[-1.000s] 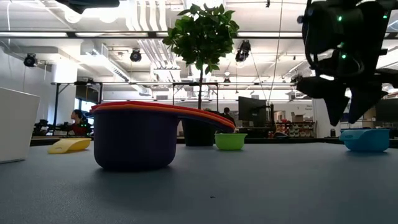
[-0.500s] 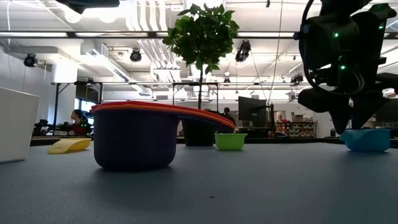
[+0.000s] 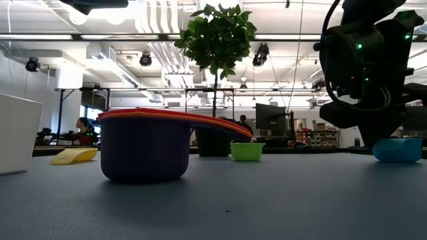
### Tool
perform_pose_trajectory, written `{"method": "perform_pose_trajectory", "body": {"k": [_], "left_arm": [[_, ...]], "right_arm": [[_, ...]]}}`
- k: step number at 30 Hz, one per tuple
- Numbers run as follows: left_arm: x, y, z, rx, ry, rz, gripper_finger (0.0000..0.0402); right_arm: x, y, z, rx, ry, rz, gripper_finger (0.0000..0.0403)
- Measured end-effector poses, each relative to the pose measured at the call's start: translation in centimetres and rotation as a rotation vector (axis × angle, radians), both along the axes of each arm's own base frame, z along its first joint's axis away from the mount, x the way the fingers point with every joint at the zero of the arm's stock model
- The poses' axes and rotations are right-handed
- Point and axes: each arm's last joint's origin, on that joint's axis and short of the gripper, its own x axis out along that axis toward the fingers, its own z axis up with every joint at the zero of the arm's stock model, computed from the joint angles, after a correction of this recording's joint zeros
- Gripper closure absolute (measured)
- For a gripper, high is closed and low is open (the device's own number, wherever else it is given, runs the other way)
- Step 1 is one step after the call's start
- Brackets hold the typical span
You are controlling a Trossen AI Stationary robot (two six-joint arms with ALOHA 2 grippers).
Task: Nest measuring cups in basket
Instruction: Stack the light blue measuring cup on the red measuring cup
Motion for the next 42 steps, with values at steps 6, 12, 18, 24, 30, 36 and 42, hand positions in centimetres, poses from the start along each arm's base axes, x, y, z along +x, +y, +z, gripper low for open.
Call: {"method": "perform_pose_trajectory", "body": {"k": [6,12,18,24,30,36,42], "left_arm": [[0.0,0.0,0.0,0.000,0.000,0.000,0.0402],[0.0,0.0,0.0,0.000,0.000,0.000,0.0402],[0.0,0.0,0.0,0.001,0.001,0.000,0.0402],[0.0,0.0,0.0,0.001,0.001,0.000,0.0402],[0.0,0.0,0.0,0.001,0.002,0.000,0.0402],[0.0,0.0,0.0,0.002,0.003,0.000,0.0402],[0.0,0.0,0.0,0.002,0.003,0.000,0.0402]], "right_arm": [[0.2,0.0,0.0,0.007,-0.004,0.023,0.0390],[0.9,0.2,0.6,0.019,-0.007,0.075,0.0393],[2.1,0.5,2.0,0.036,-0.010,0.194,0.0393],[3.9,1.0,4.2,0.055,-0.017,0.396,0.0393],[5.9,2.3,7.4,0.028,-0.068,0.610,0.0394],[7.8,4.2,10.5,0.007,-0.130,0.829,0.0394],[9.3,5.6,12.1,-0.014,-0.178,1.005,0.0394]]}}
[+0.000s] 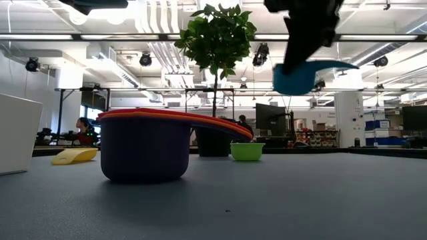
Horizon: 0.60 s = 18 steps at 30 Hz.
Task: Nest measuring cups in basket
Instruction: Stack the light blue measuring cup on the red measuring cup
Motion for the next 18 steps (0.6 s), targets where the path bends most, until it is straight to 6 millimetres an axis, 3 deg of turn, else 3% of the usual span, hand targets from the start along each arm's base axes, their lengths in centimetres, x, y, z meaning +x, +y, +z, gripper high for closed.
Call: {"method": "perform_pose_trajectory", "body": {"k": [8,18], "left_arm": [[0.0,0.0,0.0,0.000,0.000,0.000,0.0402],[0.0,0.0,0.0,-0.001,-0.001,0.000,0.0402]], "right_arm": [[2.5,2.1,0.1,-0.050,-0.001,0.335,0.0394],[5.6,4.4,-1.7,-0.237,0.132,0.819,0.0394]]}}
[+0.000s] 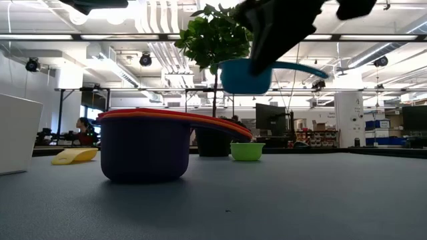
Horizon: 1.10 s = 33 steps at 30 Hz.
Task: Nest measuring cups in basket
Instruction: Stack the light blue measuring cup on the red measuring cup
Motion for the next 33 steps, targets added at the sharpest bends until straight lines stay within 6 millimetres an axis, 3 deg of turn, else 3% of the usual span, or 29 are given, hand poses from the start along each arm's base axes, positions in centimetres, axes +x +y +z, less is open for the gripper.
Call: {"method": "perform_pose_trajectory", "body": {"k": [17,33], "left_arm": [[0.0,0.0,0.0,0.000,0.000,-0.001,0.0402],[0.0,0.0,0.0,-0.001,-0.001,0.000,0.0402]], "right_arm": [[5.8,3.0,-1.3,-0.043,0.021,0.416,0.0394],[7.1,2.9,-0.7,0.042,-0.060,0.538,0.0394]]}}
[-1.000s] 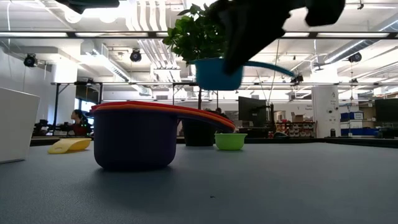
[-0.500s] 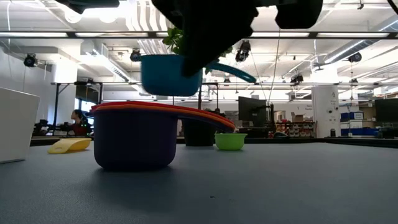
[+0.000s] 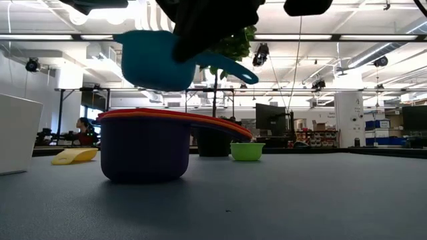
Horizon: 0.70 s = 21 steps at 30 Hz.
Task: Nest measuring cups in basket
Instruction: Stack the light blue measuring cup on the red measuring cup
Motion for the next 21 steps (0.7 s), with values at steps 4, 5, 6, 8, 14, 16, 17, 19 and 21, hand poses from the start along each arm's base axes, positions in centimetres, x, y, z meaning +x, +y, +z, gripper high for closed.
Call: {"method": "perform_pose_trajectory", "body": {"k": [4,5,6,8,14,16,17,19,21], "left_arm": [[0.0,0.0,0.0,0.000,0.000,0.000,0.0402],[0.0,0.0,0.0,0.000,0.000,0.000,0.0402],[0.0,0.0,0.0,0.000,0.000,0.000,0.0402],[0.0,0.0,0.0,0.000,0.000,0.000,0.0402],[0.0,0.0,0.0,0.000,0.000,0.000,0.0402],[0.0,0.0,0.0,0.000,0.000,0.000,0.0402],[0.0,0.0,0.0,0.000,0.000,0.000,0.0402],[0.0,0.0,0.0,0.000,0.000,0.000,0.0402],[0.0,0.0,0.0,0.000,0.000,0.000,0.0402]], "right_arm": [[0.4,-0.7,0.1,0.028,-0.010,-0.051,0.0394],[0.6,-0.9,0.2,0.043,-0.018,-0.072,0.0394],[0.7,-1.0,0.2,0.052,-0.024,-0.085,0.0394],[0.9,-1.2,0.2,0.064,-0.028,-0.103,0.0394],[0.8,-1.1,0.2,0.096,-0.014,-0.126,0.0394],[0.8,-1.1,0.1,0.117,-0.004,-0.123,0.0394],[0.8,-1.1,0.0,0.122,0.000,-0.123,0.0394],[0.8,-1.0,0.0,0.133,0.005,-0.134,0.0394],[0.8,-1.0,0.0,0.137,-0.003,-0.134,0.0394]]}}
